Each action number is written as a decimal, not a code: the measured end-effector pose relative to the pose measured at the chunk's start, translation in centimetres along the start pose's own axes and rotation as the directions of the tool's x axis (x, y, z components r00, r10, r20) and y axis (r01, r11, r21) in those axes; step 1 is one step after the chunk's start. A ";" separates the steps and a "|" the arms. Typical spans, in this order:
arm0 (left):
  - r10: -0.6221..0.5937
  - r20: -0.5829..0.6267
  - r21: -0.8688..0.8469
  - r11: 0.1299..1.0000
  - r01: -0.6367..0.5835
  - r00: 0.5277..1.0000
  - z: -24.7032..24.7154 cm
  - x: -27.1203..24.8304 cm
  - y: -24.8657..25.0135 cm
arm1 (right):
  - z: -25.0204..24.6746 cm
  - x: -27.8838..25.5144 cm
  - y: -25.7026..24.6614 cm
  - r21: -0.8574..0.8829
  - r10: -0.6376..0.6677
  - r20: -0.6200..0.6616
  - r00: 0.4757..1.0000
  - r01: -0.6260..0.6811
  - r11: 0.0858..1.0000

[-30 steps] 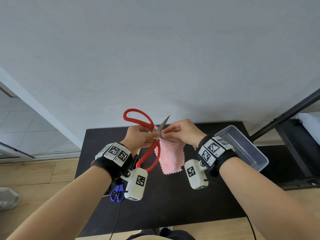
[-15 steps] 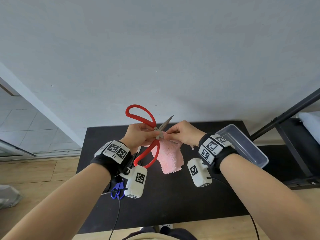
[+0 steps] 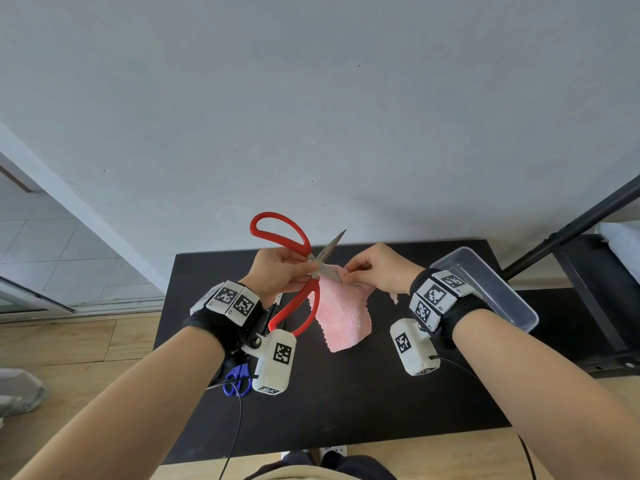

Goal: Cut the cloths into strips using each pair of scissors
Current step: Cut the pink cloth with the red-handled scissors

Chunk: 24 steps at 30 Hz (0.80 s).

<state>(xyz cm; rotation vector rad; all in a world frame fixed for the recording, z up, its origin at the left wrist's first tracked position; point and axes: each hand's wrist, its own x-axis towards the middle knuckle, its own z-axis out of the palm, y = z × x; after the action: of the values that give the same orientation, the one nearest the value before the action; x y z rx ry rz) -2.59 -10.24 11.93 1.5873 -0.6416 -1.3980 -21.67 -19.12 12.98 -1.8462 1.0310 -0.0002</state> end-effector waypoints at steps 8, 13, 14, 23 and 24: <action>0.021 -0.045 -0.108 0.994 -0.026 0.999 -3.6 0.1 1.3 | -1.7 -1.6 5.1 0.102 0.123 -0.170 0.978 -0.106 0.989; 0.011 0.016 -0.054 0.998 -0.011 1.000 -2.1 0.1 1.4 | -1.4 -0.6 3.0 0.180 0.098 -0.227 0.969 -0.057 0.982; 0.012 0.018 -0.038 0.999 -0.011 1.000 -1.9 0.2 1.4 | -1.3 -0.5 2.5 0.186 0.085 -0.230 0.970 -0.042 0.982; 0.015 0.012 0.047 0.999 -0.016 1.000 -0.1 -0.1 1.2 | 0.1 0.6 -0.7 0.198 -0.070 -0.146 0.987 0.099 0.975; 0.011 0.012 0.049 0.999 -0.012 1.000 0.0 -0.2 1.2 | 0.2 0.8 -0.6 0.208 -0.063 -0.144 0.988 0.093 0.974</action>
<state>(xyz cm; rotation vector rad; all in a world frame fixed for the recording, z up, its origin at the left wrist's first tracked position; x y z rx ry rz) -2.39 -10.67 13.07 1.6127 -0.6962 -1.3932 -20.71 -19.40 12.96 -1.7061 1.0092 -0.2785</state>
